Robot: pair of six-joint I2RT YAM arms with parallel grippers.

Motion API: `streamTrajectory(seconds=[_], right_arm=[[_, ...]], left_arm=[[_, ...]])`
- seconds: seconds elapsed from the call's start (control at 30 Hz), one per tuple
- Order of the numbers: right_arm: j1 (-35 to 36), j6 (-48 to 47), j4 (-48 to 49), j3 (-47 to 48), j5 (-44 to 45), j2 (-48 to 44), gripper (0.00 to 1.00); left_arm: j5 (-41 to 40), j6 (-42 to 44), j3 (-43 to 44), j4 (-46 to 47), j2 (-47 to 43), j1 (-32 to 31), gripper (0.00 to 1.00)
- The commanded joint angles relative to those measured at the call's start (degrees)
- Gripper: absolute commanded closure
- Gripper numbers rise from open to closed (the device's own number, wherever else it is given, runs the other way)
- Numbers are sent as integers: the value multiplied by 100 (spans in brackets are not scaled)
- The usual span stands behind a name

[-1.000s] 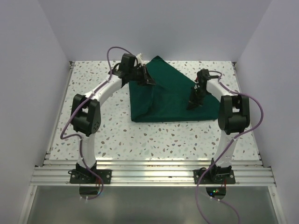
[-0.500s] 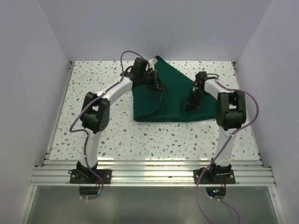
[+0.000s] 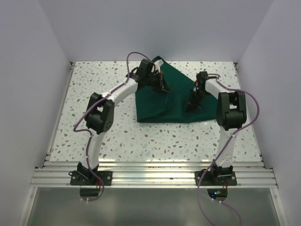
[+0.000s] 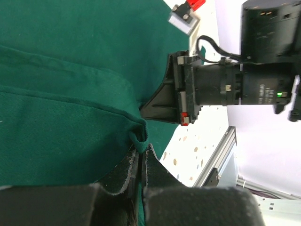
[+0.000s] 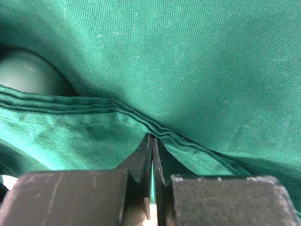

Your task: Prepare the surgical pack

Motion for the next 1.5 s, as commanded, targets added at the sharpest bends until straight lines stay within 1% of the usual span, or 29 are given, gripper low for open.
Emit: streamTrajectory(seconds=[0.0, 0.23, 0.67, 0.97, 1.0, 1.13, 1.17, 1.2, 1.27, 1.3, 1.37, 1.47], right_arm=[[107, -22, 316, 33, 138, 369, 100], [151, -30, 228, 130, 138, 448, 100], [195, -83, 140, 297, 155, 554, 100], [186, -109, 132, 262, 208, 484, 100], [195, -110, 132, 271, 217, 475, 100], [186, -110, 105, 288, 199, 466, 100], [195, -101, 114, 288, 190, 466, 100], [186, -92, 105, 297, 182, 457, 100], [186, -66, 105, 288, 173, 431, 100], [195, -57, 105, 271, 173, 370, 100], [195, -13, 97, 227, 199, 255, 100], [195, 22, -8, 270, 260, -69, 100]], left_arm=[[192, -14, 247, 114, 187, -92, 100], [280, 56, 116, 114, 354, -223, 100], [350, 30, -122, 132, 240, -390, 100], [315, 47, 168, 114, 495, -426, 100], [306, 56, 186, 97, 521, -417, 96], [332, 56, 317, 96, 626, -408, 87], [341, 82, 353, 88, 644, -408, 83], [359, 100, 353, 88, 635, -408, 74], [455, 187, 292, 158, 583, -417, 66], [464, 232, 248, 158, 461, -408, 60], [447, 468, 99, 184, 224, -408, 53], [456, 846, -7, 79, -84, -373, 46]])
